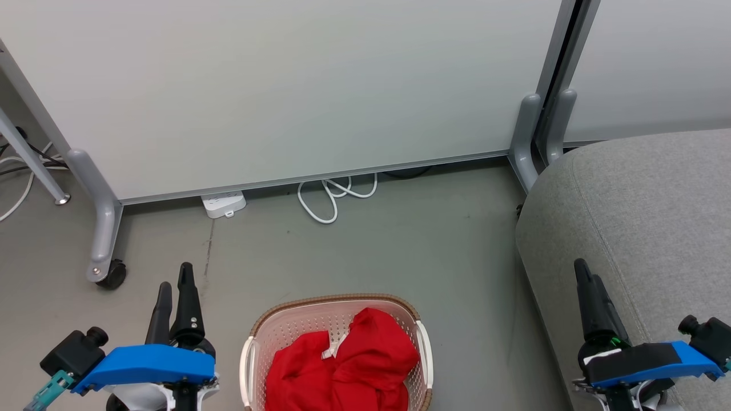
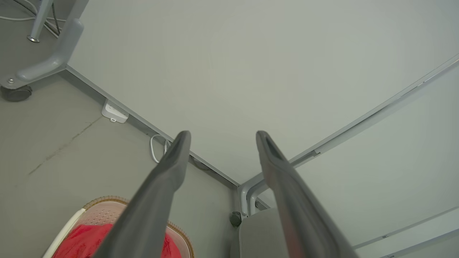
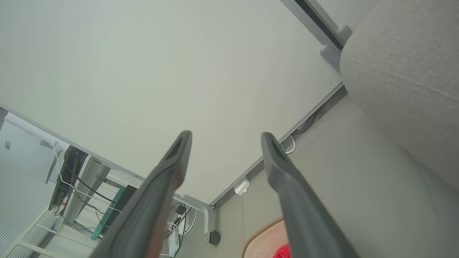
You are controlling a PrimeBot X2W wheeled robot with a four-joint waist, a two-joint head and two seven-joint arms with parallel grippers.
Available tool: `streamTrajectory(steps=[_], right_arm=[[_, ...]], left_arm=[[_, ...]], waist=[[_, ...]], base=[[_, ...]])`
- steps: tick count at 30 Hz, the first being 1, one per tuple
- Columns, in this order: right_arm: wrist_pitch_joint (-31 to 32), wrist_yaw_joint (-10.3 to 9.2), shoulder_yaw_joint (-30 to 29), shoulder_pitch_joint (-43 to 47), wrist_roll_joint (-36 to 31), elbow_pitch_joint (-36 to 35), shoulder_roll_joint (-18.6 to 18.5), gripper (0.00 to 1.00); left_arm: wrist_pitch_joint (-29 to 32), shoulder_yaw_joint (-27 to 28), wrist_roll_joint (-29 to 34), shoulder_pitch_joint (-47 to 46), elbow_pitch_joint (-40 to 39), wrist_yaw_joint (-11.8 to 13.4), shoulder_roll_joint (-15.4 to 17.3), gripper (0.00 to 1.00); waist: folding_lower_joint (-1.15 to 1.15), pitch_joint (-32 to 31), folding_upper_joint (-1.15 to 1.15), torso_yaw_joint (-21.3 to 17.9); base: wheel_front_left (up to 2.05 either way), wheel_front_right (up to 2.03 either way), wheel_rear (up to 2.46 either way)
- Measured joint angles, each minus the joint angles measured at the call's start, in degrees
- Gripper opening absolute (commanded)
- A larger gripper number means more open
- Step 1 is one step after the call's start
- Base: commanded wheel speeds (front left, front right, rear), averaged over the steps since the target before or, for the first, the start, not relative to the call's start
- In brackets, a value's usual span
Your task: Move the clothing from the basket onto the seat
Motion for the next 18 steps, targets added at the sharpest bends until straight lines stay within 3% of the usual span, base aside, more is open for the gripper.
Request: streamTrajectory(steps=[18], right_arm=[[-3.13,0.01,1.67,-0.01,-13.02,0.34,-0.07,1.00]], left_arm=[[-3.18,-2.48,14.32,0.00,0.19,0.59,0.13,1.00]], waist=[[0.00,0.22,0.00,0.23]], base=[[0.00,0.00,0.00]])
